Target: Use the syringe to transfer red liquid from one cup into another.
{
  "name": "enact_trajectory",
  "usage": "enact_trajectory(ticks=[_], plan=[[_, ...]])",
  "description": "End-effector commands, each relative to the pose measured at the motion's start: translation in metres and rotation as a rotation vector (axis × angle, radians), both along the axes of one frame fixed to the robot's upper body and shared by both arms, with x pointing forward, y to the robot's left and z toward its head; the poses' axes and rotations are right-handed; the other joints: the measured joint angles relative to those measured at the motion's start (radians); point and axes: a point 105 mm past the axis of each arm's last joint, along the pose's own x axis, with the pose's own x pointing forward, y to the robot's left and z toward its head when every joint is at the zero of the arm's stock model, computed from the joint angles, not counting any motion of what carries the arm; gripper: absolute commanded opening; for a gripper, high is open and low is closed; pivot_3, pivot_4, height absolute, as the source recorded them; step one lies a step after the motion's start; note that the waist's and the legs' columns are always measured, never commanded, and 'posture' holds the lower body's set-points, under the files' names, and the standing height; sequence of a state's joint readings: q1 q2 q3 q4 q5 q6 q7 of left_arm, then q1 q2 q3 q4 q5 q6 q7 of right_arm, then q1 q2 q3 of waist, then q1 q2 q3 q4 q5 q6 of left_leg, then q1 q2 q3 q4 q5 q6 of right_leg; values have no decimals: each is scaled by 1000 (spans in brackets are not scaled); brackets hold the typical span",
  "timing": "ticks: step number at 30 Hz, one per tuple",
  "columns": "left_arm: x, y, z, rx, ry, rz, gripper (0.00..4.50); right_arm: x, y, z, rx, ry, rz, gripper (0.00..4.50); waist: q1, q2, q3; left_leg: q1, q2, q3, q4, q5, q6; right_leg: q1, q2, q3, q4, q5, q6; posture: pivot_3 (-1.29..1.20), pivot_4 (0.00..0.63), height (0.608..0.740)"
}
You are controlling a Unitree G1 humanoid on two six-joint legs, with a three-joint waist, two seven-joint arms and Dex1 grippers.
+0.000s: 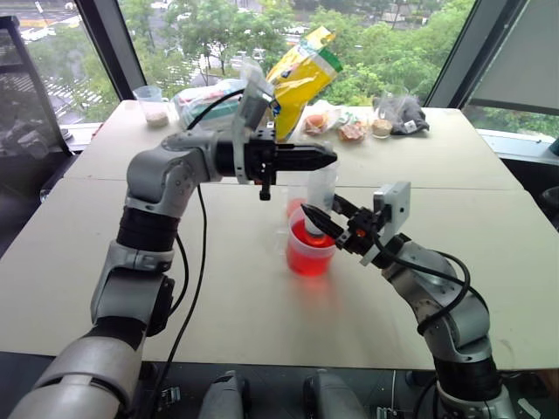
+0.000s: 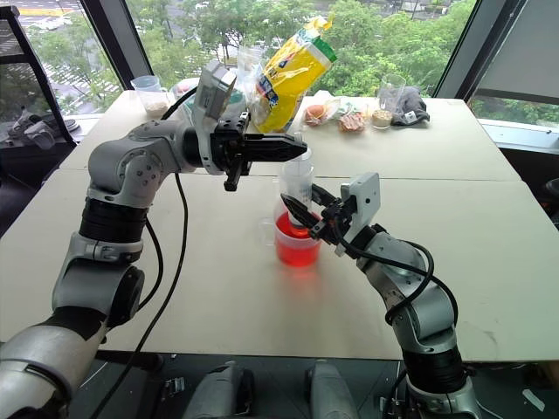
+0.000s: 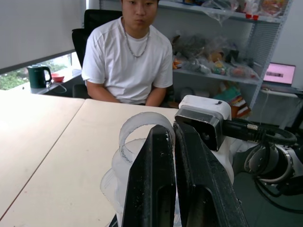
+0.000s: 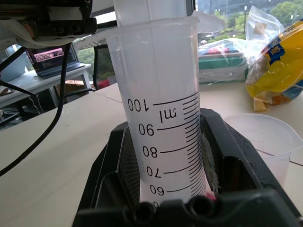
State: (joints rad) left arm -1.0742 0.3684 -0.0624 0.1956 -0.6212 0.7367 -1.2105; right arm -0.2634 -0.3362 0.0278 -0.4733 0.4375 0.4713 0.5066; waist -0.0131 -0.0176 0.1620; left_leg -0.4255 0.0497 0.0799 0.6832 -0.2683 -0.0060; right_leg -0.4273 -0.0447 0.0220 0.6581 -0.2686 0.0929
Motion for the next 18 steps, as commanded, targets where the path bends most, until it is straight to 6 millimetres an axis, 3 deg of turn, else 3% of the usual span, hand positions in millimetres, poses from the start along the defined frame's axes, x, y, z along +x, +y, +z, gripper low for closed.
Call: enact_trajectory(ticks=[1,9,18], plan=[[-7,4,28,-78,-93,-4,78,-6,6,-10,-8,33,44,1383,0,0,0,0,0,0,0,0,0,0,0,0,0,0,0,0,150,740],[-7,3,28,-80,-95,-2,78,-5,6,-18,-8,56,42,1383,0,0,0,0,0,0,0,0,0,0,0,0,0,0,0,0,150,740],[-10,3,18,-55,-74,-19,78,-4,6,-9,-6,25,39,1383,-1,0,0,0,0,0,0,0,0,0,0,0,0,0,0,0,150,740]])
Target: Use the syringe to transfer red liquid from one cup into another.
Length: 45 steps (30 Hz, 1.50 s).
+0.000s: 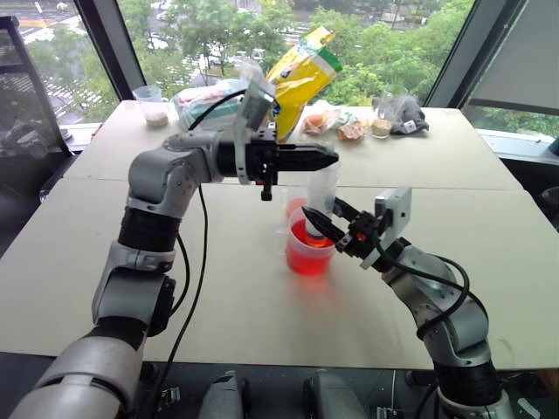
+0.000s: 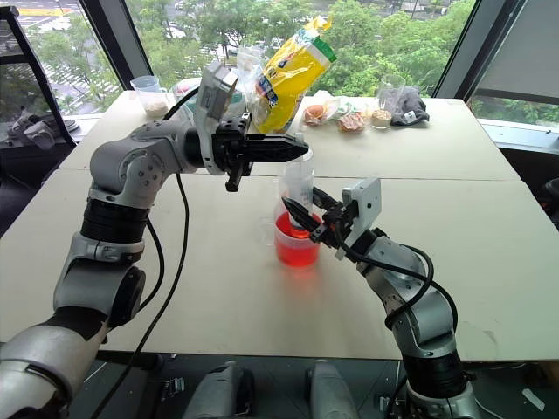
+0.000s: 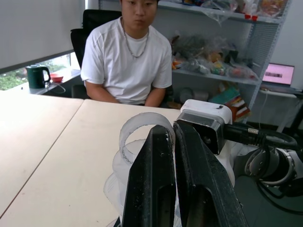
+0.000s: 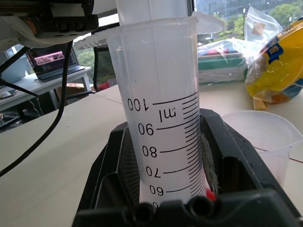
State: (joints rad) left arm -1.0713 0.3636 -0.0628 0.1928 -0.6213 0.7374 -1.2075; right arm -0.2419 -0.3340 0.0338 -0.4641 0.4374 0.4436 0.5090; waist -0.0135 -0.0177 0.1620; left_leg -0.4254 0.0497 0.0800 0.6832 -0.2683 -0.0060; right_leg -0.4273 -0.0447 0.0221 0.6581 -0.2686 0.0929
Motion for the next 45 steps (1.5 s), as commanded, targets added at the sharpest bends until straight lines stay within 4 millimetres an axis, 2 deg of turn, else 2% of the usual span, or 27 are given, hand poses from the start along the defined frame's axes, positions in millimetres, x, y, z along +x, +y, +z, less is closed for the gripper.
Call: enact_trajectory(ticks=[1,7,8,10,16,20,22,24,29,32,35,38,42,45], plan=[[-10,4,15,-42,-77,-18,78,-3,7,-2,-14,13,39,1383,-1,0,0,0,0,0,0,0,0,0,0,0,0,0,0,0,150,740],[-2,11,-13,42,-64,22,78,0,6,15,-1,-36,33,1383,0,0,0,0,0,0,0,0,0,0,0,0,0,0,0,0,150,740],[-1,12,-14,42,-58,24,335,0,6,17,-2,-39,35,1383,0,0,0,0,0,0,0,0,0,0,0,0,0,0,0,0,150,740],[-1,13,-15,42,-39,19,978,0,6,18,-4,-42,38,1383,2,0,0,0,0,0,0,0,0,0,0,0,0,0,0,0,150,740],[2,19,-13,39,-49,56,4000,1,2,26,-8,-68,26,1383,1,0,0,0,0,0,0,0,0,0,0,0,0,0,0,0,150,740],[3,28,-10,40,-48,81,4000,1,-2,31,-3,-81,12,1383,-3,0,0,0,0,0,0,0,0,0,0,0,0,0,0,0,150,740],[4,39,-7,45,-53,105,4000,1,-3,33,1,-87,8,1383,-4,0,0,0,0,0,0,0,0,0,0,0,1,0,0,0,150,740],[5,58,-7,65,-44,150,4000,1,-3,36,6,-93,7,1383,-6,0,0,0,0,0,0,0,0,0,0,0,1,0,0,0,150,740],[1,90,-31,186,-30,221,4000,0,-2,43,26,-107,13,1383,-3,0,0,0,1,0,0,0,0,-1,0,0,1,0,0,0,150,740],[1,96,-44,222,-24,252,4000,-1,0,48,34,-116,20,1383,4,0,0,0,0,1,0,0,0,-1,-1,0,1,0,0,0,150,740],[0,95,-46,222,-32,265,4000,-2,1,56,42,-131,30,1383,4,0,0,0,0,1,1,0,0,0,-2,0,1,0,0,0,150,740],[2,96,-45,208,-35,291,4000,-4,0,81,66,-164,48,1383,1,0,0,0,0,1,1,0,0,0,-2,0,1,0,0,0,150,740],[1,100,-47,211,-34,317,4000,-1,0,135,122,-214,130,1383,-6,0,1,0,0,1,0,0,0,-3,-1,1,4,0,0,0,150,740],[1,100,-46,204,-34,327,4000,11,0,148,120,-216,151,1383,-3,0,1,1,1,0,0,0,0,-3,0,0,5,0,-1,0,150,740]])
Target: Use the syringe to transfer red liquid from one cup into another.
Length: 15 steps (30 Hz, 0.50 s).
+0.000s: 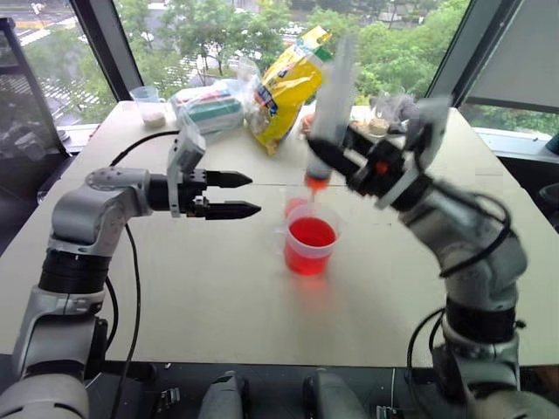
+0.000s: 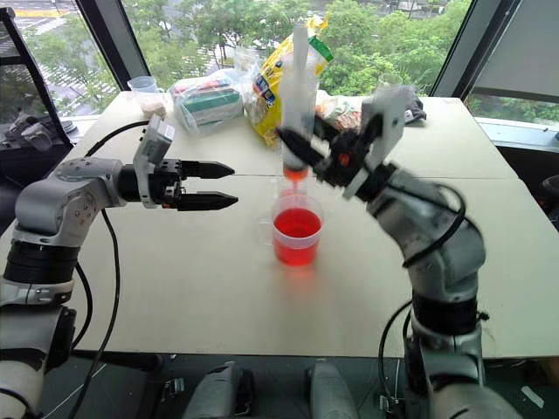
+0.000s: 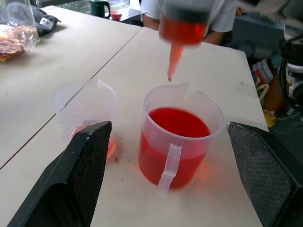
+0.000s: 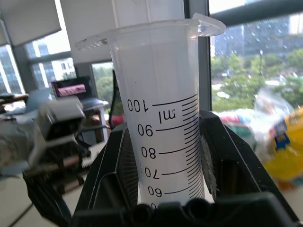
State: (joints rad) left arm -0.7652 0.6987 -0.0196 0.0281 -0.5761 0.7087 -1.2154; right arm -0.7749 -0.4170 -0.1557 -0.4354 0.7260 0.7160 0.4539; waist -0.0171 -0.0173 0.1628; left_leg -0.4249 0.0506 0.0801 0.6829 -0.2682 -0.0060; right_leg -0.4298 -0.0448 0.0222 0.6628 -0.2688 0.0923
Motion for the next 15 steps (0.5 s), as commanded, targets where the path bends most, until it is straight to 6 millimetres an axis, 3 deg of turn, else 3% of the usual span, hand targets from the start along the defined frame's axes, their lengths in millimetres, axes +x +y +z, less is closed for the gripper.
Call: enact_trajectory(ticks=[1,8,15], plan=[[-3,2,12,-14,-57,16,4000,13,-1,5,3,15,29,1383,1,0,0,0,0,0,0,0,0,0,0,0,0,0,0,0,150,740],[-8,6,13,-26,-49,57,4000,76,3,-18,-37,24,-31,1383,-2,0,0,0,-1,2,1,0,0,0,-1,1,-1,0,0,0,150,740],[-9,8,19,-41,-60,78,4000,109,1,-57,-66,68,-95,1383,-1,0,0,-1,-1,3,0,0,0,-1,-1,1,-1,0,0,0,150,740]])
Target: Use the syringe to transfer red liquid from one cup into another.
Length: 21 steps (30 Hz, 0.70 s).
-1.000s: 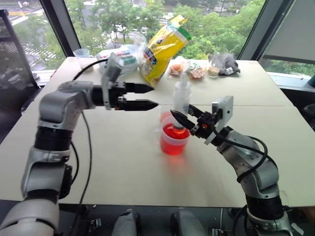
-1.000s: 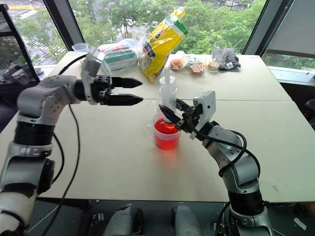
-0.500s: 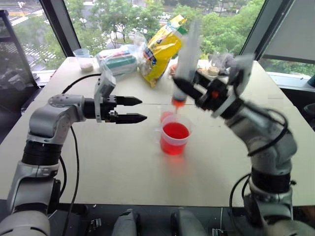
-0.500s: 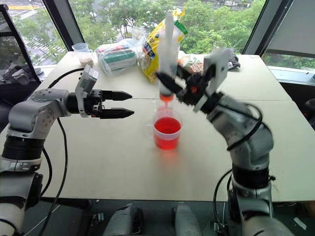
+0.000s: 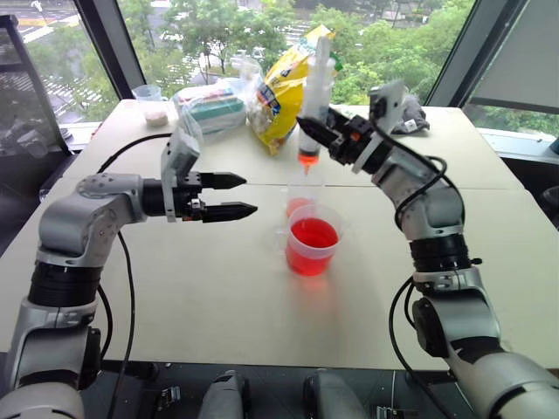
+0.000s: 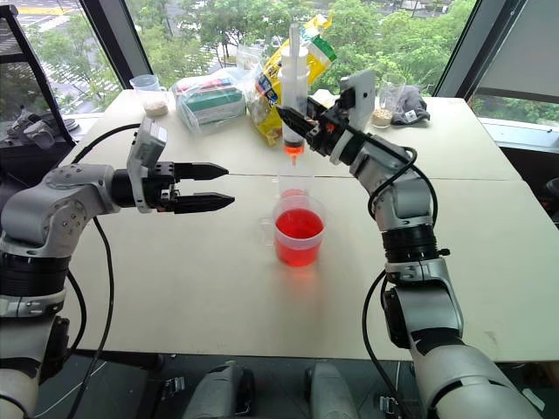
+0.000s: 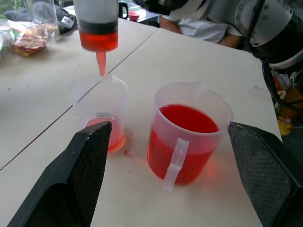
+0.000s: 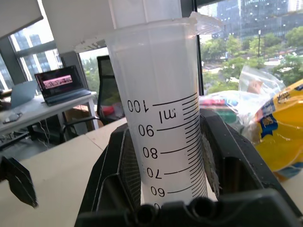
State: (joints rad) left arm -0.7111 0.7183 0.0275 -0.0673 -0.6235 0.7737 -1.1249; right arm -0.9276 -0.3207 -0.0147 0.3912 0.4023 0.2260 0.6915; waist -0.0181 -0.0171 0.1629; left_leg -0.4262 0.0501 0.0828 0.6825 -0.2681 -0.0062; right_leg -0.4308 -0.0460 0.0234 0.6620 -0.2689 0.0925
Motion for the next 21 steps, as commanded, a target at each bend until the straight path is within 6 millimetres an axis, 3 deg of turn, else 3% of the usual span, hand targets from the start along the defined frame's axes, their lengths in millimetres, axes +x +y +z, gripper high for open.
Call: enact_trajectory(ticks=[1,5,7,10,13,17,21], plan=[[0,2,21,-34,-74,19,4000,4,0,8,4,-70,-12,1383,0,0,0,0,0,0,0,0,0,0,0,0,0,0,0,0,150,740],[10,0,37,-67,-114,43,4000,7,1,-1,4,-59,-19,1383,0,0,0,0,0,0,0,1,-1,0,0,0,1,0,0,0,150,740],[19,-2,56,-105,-164,57,4000,7,2,-4,8,-52,-20,1383,1,0,0,0,0,0,0,1,-1,0,0,0,1,0,0,0,150,740],[38,-15,87,-174,-234,84,4000,8,4,-9,7,-43,-20,1383,4,0,0,0,0,0,0,1,-1,0,0,-1,1,0,0,0,150,740],[53,-31,104,-243,-246,88,4000,9,4,-14,0,-35,-24,1383,3,0,0,0,-1,2,1,1,-1,0,0,-1,1,0,0,0,150,740],[56,-58,108,-269,-247,10,4000,11,4,-19,-14,-27,-34,1383,0,0,0,0,0,2,0,1,-2,0,0,-1,0,0,0,0,150,740],[64,-71,101,-261,-228,-1,4000,12,3,-23,-21,-23,-44,1383,-6,0,0,0,0,3,0,1,-2,0,1,0,1,0,0,0,150,740]])
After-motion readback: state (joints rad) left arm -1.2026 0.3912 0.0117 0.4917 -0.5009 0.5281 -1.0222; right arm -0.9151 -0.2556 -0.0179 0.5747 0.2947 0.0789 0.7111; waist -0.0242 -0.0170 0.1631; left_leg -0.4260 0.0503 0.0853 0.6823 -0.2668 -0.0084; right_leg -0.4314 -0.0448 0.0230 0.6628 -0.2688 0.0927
